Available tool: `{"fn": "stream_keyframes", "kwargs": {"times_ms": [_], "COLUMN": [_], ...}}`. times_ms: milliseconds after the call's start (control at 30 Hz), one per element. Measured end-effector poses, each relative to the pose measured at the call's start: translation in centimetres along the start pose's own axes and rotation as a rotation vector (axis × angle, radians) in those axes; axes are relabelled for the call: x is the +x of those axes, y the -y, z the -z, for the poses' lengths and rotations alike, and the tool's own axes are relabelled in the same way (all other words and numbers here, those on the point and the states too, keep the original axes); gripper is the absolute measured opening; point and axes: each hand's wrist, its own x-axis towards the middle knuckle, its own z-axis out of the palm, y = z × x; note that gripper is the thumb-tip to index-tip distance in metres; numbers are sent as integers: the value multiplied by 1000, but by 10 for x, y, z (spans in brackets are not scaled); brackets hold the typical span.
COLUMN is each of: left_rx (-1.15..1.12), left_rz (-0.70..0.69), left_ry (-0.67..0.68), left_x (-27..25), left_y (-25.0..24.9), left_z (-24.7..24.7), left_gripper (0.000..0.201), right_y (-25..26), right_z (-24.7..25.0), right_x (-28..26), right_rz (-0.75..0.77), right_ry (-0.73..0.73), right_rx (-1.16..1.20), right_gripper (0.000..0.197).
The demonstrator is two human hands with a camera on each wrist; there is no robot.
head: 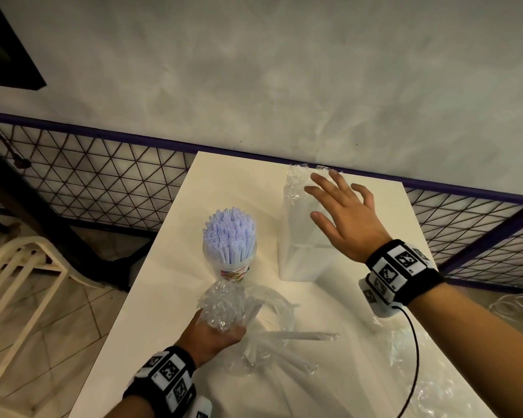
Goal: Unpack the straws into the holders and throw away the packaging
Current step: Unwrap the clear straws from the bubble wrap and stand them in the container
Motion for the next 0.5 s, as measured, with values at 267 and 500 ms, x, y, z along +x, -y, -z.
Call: {"fn": "stream_keyframes", "kwargs": {"times_ms": [267, 500], "left_rx": [13, 62], "left_rz": [28, 21], "left_ry": [-18, -41], "left_x": [8, 9], "left_y": [10, 12], "left_z": [3, 1], "left_gripper": [59, 51], "right_y": [21, 56], "right_z": [-13, -69], "right_x": [-73, -133], "right_rz": [174, 94], "right_ry": [384, 479], "right_rx": [333, 393], "right_gripper": [70, 110]}}
